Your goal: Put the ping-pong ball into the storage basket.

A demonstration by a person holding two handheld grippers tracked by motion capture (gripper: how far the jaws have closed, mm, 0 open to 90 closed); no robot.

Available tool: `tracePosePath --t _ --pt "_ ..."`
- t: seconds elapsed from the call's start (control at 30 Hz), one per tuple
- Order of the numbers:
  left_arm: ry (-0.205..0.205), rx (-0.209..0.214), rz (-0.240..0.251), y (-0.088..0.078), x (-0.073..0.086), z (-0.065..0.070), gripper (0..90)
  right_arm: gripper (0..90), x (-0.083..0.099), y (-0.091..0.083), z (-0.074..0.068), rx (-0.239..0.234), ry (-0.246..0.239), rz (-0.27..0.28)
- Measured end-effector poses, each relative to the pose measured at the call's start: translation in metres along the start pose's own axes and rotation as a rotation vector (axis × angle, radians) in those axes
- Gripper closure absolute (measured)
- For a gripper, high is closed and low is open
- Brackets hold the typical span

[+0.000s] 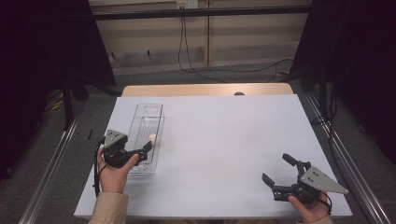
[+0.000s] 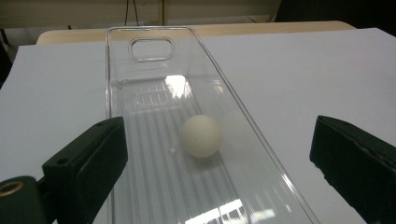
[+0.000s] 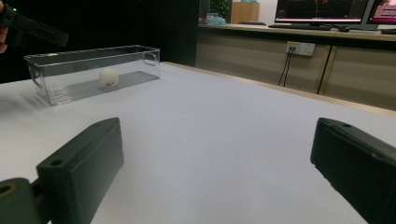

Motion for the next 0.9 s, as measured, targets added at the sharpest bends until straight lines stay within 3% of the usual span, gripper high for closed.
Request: tracePosePath --t 0.9 --pt "0.015 0.041 0.069 -0.013 0.017 -0.002 3.1 1.9 0.000 0.000 0.000 -0.003 -0.003 0.002"
Point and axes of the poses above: each handheld gripper's, and its own axes: y roughly forward along the jaws, x roughly out of its underside, z roughly to its right, the point moved 1 cm from there along y, roughly forward along the jaws, and after that the axes turned 8 degrees about x, right-handed, at the moved point
